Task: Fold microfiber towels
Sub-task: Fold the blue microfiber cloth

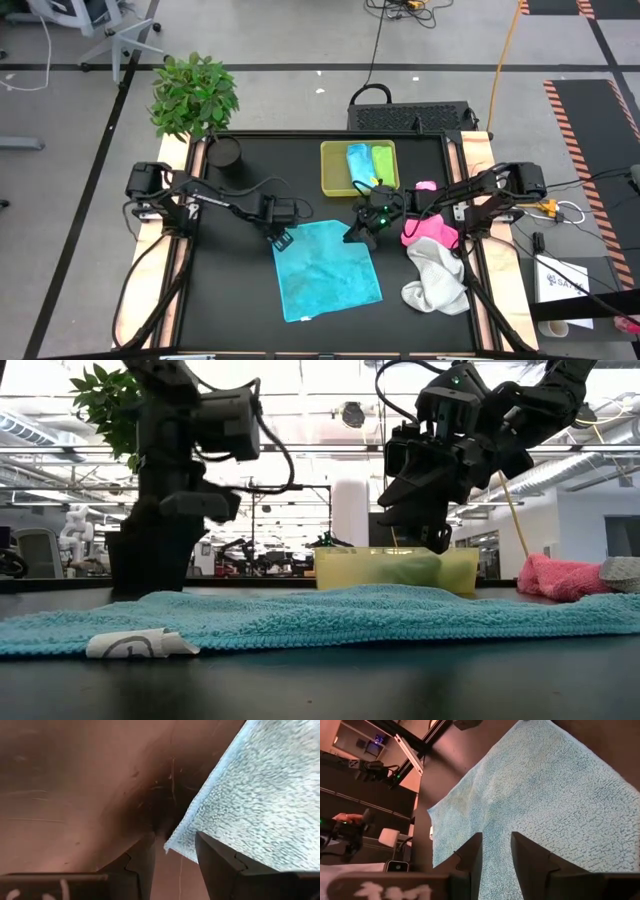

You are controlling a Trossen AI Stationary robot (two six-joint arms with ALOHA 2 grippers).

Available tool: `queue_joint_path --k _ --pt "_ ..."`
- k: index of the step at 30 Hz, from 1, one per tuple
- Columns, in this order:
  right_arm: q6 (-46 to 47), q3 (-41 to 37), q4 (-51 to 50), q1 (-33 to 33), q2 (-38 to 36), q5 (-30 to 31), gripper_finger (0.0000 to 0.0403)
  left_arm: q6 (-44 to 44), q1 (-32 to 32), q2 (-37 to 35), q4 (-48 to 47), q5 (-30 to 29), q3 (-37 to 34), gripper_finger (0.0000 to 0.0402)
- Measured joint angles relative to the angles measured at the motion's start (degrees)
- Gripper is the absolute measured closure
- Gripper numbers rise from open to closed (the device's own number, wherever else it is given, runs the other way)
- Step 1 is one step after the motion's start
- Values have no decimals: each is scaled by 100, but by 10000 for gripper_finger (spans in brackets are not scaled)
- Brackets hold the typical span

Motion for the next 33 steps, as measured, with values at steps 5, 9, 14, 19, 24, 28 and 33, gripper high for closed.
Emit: queue_joint_path --k 5,9,14,19,24,28,33 --pt "-41 0 -28 0 0 1 307 -249 -26 -37 360 68 -256 258" --pt "-90 0 -36 0 0 2 307 -184 -24 -26 374 74 -185 258" --pt "-87 0 -36 -2 0 2 307 -134 -46 -18 413 201 -168 258" --pt "-94 0 -36 -2 0 4 307 -177 -56 -15 462 157 -168 261" --pt "-102 0 -36 -2 0 5 307 -261 -170 -9 521 -55 -168 314" --pt "-102 0 -36 -4 0 6 307 -131 -295 -44 750 -82 -168 388" --pt "-106 0 -73 -166 0 6 307 -25 -370 -280 946 -339 -106 396"
